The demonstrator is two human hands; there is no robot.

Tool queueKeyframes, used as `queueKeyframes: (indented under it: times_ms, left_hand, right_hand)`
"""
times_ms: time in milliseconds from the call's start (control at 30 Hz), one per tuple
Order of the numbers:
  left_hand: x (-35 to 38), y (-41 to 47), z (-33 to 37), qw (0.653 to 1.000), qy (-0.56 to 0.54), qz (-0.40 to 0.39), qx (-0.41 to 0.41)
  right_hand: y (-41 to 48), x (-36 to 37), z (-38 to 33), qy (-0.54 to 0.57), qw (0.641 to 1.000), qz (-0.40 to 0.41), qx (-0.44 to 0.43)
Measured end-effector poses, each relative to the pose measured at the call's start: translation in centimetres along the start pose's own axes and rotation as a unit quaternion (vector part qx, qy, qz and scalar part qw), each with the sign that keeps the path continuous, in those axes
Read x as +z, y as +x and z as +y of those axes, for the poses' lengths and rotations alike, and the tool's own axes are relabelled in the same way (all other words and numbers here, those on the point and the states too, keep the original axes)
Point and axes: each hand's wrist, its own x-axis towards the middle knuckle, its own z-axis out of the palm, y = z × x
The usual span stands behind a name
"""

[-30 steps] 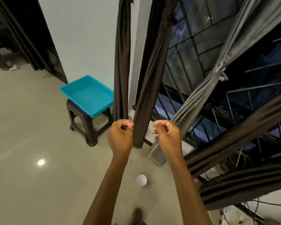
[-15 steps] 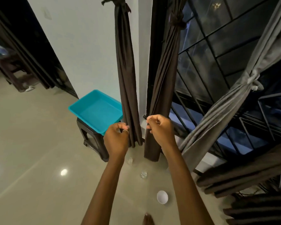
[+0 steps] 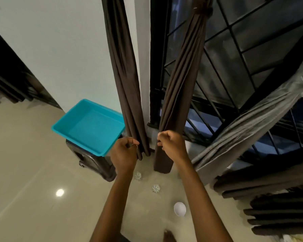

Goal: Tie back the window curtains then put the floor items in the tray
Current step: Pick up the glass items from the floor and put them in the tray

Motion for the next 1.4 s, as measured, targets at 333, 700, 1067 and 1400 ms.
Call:
queueKeyframes:
  times_ms: [333,700,1067,1400]
  left_hand:
    - [-2.8,12.9,-6.7,0.987,0.059,-0.150,-0.009]
    - [-2.3,18.4,-11.1,0.961,0.147,-0.232,-0.012]
    - [4.4,20.7,-19.2,0.868,0.300,-0.382,0.108]
    - [14.2,21.8,-37.8,0.858,0.297,-0.418,-0.001]
  right_hand:
    - [2.2,11.9,-1.1,-0.049,0.989,0.097,0.105]
    - [2.1,17.2,0.7,-0.028,0.975,0.154,0.155]
    - [6.2,20.5,14.5,-0.110,0.962,0.056,0.242]
    - [12.8,26.6,33.4,-0.155,0.954,0.000,0.255]
